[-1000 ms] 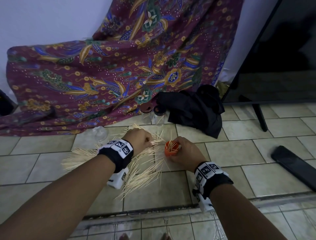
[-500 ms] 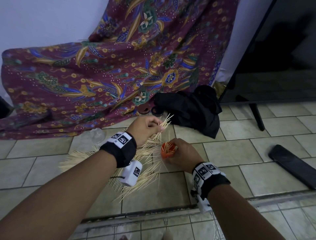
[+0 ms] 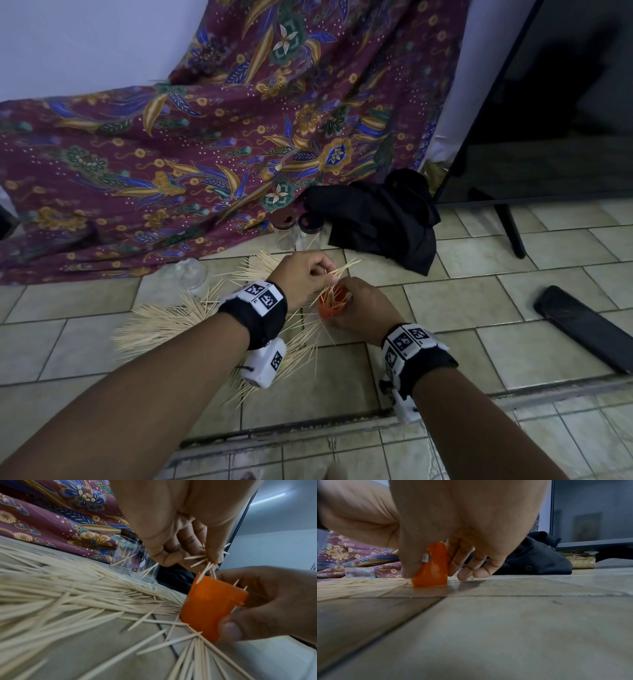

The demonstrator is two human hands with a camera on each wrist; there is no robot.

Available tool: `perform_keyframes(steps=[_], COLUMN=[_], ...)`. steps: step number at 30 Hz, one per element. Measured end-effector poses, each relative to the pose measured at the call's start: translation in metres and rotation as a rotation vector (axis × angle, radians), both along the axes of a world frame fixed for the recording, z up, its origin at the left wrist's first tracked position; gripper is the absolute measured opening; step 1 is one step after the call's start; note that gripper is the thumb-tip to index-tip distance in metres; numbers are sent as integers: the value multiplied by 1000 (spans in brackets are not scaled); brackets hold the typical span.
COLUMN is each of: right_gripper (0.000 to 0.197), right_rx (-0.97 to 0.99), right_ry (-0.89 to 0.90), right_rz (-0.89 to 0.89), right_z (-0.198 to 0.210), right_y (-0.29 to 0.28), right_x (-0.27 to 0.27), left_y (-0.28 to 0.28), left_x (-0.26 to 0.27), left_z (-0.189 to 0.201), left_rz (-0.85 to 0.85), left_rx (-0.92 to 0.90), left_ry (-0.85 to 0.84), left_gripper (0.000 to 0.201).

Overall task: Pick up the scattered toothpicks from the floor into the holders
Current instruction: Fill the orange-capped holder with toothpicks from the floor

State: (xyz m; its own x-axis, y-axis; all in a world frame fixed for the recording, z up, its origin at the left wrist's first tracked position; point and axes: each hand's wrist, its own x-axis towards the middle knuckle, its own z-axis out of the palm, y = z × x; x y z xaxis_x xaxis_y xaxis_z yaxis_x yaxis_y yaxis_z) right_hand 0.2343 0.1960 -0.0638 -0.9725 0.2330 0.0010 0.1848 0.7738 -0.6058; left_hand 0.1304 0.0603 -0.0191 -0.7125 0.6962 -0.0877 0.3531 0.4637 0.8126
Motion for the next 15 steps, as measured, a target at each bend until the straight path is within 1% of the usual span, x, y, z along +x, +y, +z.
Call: perform_keyframes(steps=[6,11,15], right_gripper=[49,43,40], right_rx=[17,15,6], right_ry=[-19,-8,-3], right_rz=[1,15,3], right_z=[-2,-3,-1], right_y=[1,1,1], right_x=[-2,-2,-1], left_y=[-3,-8,-12], left_x=[1,0,-3], left_z=[-3,-5,-4], left_rz=[35,36,58], left_rx=[55,113,108], left_ry=[-37,-44,-51], left_gripper=[13,10,8])
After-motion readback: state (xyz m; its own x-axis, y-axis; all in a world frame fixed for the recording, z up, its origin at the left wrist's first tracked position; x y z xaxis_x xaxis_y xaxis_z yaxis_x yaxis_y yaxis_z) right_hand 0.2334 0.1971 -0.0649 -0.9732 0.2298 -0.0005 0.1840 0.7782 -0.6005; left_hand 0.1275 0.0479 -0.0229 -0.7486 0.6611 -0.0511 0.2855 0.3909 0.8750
